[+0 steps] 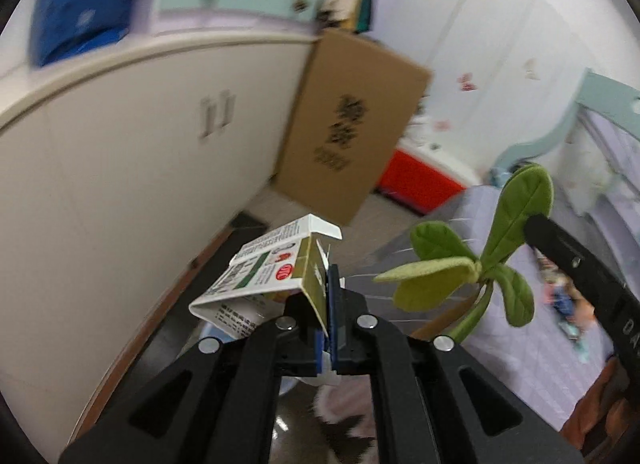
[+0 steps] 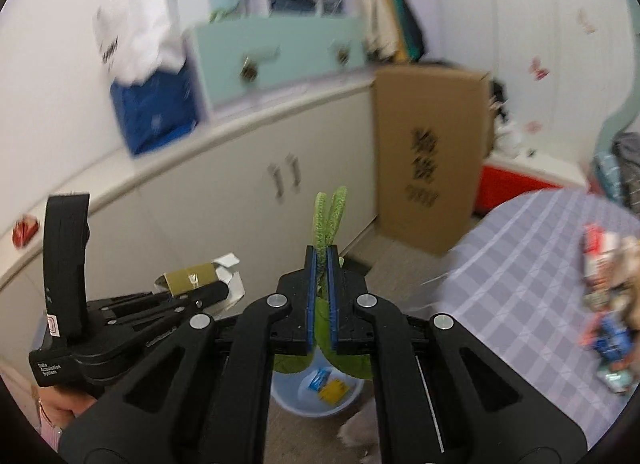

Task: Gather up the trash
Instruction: 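Carry both items over the blue bin and open both grippers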

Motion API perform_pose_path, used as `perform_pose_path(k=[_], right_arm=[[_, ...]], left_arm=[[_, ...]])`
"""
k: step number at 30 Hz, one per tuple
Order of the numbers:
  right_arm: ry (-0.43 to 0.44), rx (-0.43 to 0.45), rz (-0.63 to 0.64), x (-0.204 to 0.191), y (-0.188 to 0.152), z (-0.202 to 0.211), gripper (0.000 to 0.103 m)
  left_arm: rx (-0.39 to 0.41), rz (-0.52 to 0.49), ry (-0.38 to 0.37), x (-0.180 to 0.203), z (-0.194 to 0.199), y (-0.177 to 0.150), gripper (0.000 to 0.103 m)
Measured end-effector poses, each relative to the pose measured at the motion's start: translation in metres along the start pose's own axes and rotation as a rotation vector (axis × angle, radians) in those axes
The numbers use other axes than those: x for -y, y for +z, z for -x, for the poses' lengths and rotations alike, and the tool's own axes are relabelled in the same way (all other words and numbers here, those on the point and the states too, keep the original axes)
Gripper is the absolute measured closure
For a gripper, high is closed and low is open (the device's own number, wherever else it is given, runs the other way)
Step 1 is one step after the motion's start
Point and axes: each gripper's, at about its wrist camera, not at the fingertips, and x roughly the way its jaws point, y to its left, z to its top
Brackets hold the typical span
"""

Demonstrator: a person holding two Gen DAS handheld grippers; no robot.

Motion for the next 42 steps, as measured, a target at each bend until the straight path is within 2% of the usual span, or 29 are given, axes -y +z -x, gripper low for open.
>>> perform_pose_path(k=[4, 6, 7, 8, 9, 13, 21, 27, 33, 34, 36, 37, 38, 42], right_arm=[[0.034, -0.105, 0.008, -0.022, -0.023, -0.066, 0.097], [0.045, -0.142, 0.019, -0.029, -0.036, -0.091, 0.088], [0.03, -0.179, 0.025, -0.032, -0.044, -0.107, 0.071], [0.027, -0.204, 0.02, -0.033, -0.05, -0.118, 0.043], [0.036, -0.222, 0.01, -0.033, -0.056, -0.126, 0.041], [-0.002, -0.255, 0.001, -0.03, -0.07, -0.14, 0.041], [-0.11, -0.2, 0.058, -0.025, -0.065, -0.128, 0.04], [-0.185, -0.086, 0.073, -0.022, -0.056, -0.104, 0.036], [-0.206, 0.023, 0.026, -0.011, -0.046, -0.078, 0.032], [-0.211, 0.041, 0.018, -0.009, -0.044, -0.073, 0.031], [-0.216, 0.06, 0.009, -0.006, -0.041, -0.066, 0.03], [-0.214, 0.063, 0.0, -0.003, -0.04, -0.061, 0.03], [-0.212, 0.064, -0.005, -0.003, -0.039, -0.059, 0.03], [-0.212, 0.072, -0.028, 0.005, -0.038, -0.046, 0.03]], left_arm=[[-0.059, 0.044, 0.11, -0.038, -0.033, -0.008, 0.101], [-0.096, 0.067, 0.121, -0.057, -0.048, -0.013, 0.101], [-0.113, 0.077, 0.127, -0.065, -0.055, -0.016, 0.101], [-0.136, 0.087, 0.141, -0.073, -0.064, -0.018, 0.101], [-0.152, 0.092, 0.147, -0.079, -0.069, -0.02, 0.101], [-0.185, 0.092, 0.156, -0.086, -0.082, -0.029, 0.101], [-0.206, 0.056, 0.139, -0.073, -0.097, -0.032, 0.1], [-0.206, 0.03, 0.124, -0.057, -0.1, -0.027, 0.1], [-0.195, 0.001, 0.102, -0.036, -0.101, -0.012, 0.099], [-0.2, -0.003, 0.092, -0.031, -0.103, -0.009, 0.093], [-0.217, 0.004, 0.108, -0.029, -0.106, -0.005, 0.058], [-0.215, 0.019, 0.118, -0.028, -0.105, -0.003, 0.027], [-0.204, 0.03, 0.117, -0.029, -0.104, -0.002, 0.024], [-0.185, 0.078, 0.103, -0.03, -0.092, -0.002, 0.024]])
